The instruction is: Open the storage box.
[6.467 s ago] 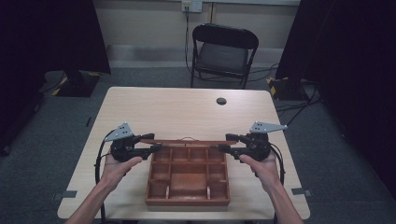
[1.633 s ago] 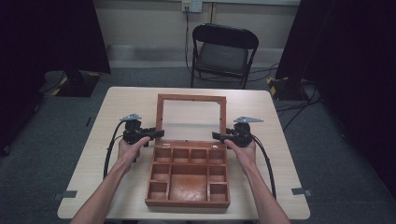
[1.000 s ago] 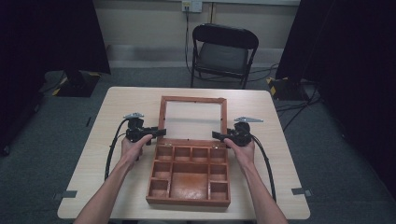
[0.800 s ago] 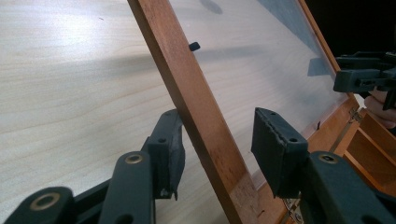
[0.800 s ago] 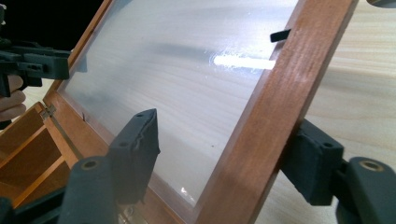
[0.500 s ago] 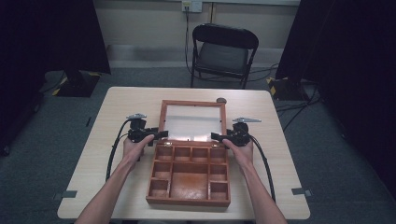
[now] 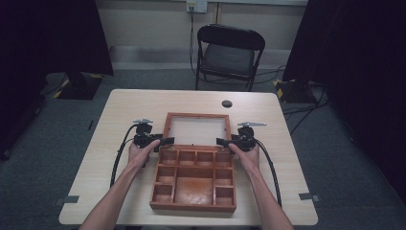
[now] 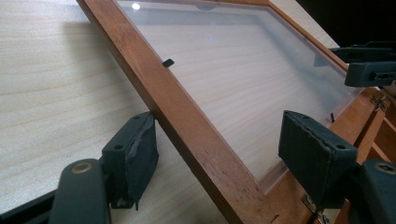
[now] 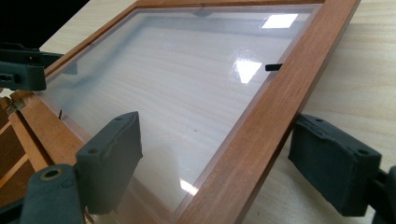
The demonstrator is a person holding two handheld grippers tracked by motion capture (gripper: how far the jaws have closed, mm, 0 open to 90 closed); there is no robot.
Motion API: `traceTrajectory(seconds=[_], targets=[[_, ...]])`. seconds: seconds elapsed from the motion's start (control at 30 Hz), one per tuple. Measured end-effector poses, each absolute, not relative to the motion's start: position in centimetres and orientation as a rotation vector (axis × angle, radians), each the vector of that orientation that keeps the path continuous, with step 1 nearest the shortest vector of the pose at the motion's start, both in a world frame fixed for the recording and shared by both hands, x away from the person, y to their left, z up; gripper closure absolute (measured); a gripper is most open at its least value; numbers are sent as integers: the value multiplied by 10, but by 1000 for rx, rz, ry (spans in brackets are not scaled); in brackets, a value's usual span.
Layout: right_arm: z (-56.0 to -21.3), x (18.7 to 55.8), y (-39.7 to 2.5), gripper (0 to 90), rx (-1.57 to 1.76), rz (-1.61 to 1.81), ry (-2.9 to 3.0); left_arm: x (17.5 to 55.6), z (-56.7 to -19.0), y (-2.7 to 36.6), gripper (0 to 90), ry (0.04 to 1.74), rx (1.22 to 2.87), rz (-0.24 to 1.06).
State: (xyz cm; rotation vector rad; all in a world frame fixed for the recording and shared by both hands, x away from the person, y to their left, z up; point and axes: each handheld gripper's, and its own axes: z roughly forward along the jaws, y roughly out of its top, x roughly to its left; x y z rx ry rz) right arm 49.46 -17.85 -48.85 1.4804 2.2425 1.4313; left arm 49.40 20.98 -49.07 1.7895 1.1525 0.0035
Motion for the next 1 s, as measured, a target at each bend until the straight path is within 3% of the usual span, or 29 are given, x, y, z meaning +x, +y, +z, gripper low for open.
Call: traceTrajectory(seconds=[0.1,0.57,1.0], targets=[[-489,495,-179,162,1505,1426,2256,493,-488,212,258,1172,1777,60],[-474,487,-192,164,1470,1416,2212,481,-480,224,217,1149,1776,88],[-453,449,-234,156,1467,1353,2161,456,-472,254,192,1134,1861,171]])
